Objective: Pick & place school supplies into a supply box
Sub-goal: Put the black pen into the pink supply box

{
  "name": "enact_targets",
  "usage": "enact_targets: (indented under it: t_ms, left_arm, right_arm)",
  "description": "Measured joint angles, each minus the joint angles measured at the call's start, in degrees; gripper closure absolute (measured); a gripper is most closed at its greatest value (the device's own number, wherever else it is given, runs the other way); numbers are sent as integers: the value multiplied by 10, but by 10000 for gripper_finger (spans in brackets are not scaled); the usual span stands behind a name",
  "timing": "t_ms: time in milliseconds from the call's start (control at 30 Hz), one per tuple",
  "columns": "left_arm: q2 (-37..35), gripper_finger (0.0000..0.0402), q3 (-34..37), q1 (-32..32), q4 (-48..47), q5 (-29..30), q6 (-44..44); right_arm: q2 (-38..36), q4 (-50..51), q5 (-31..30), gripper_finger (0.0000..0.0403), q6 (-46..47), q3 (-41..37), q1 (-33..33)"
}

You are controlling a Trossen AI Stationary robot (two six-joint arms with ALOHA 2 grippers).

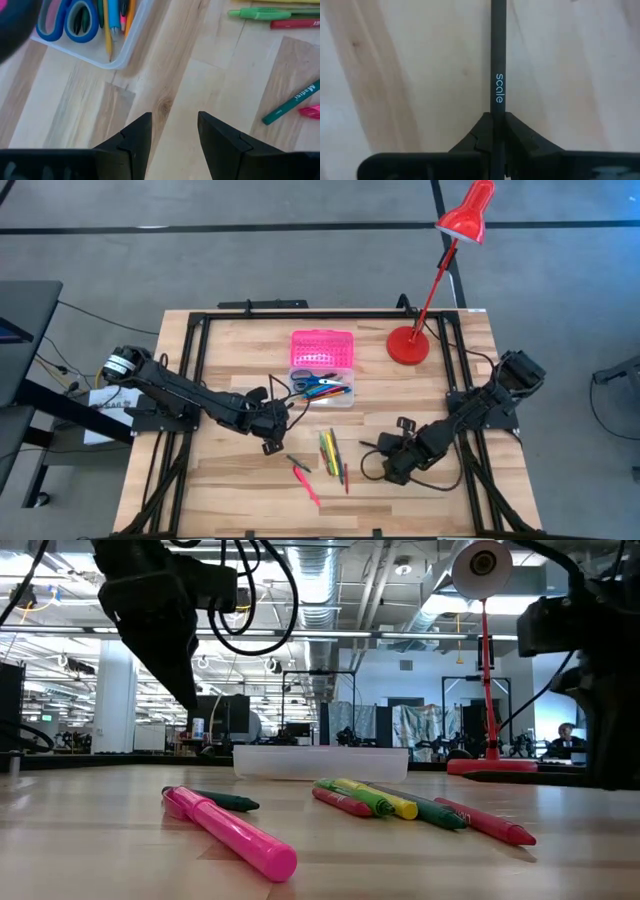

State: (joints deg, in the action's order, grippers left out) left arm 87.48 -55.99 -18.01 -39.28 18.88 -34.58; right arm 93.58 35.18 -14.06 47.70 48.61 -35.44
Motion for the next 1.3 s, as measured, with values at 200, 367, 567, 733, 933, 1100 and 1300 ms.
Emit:
enact_targets:
  t_ms: [200, 367, 567, 733, 933, 1100, 1300]
  left_arm:
    - [0, 247, 0, -1, 0, 1, 0]
    - [0, 247, 0, -1, 0, 1, -3]
    - [0, 247, 0, -1, 0, 11, -10]
    - [0, 247, 0, -1, -1, 19, -28]
    - [0, 247, 0, -12, -1, 25, -54]
    - [0, 247, 0, -37, -9, 39, -92]
    - [0, 247, 0, -76, -37, 75, -160]
  right_arm:
    - [-1, 43, -19, 390, -69, 39, 36]
    - [-1, 69, -47, 389, -148, 78, 73]
    - [-2, 63, -70, 389, -284, 119, 148]
    - [-2, 26, -69, 387, -391, 147, 232]
    - [1, -110, 7, 388, -457, 151, 323]
    - [21, -183, 47, 388, -478, 153, 360]
    - [39, -162, 70, 388, -491, 150, 385]
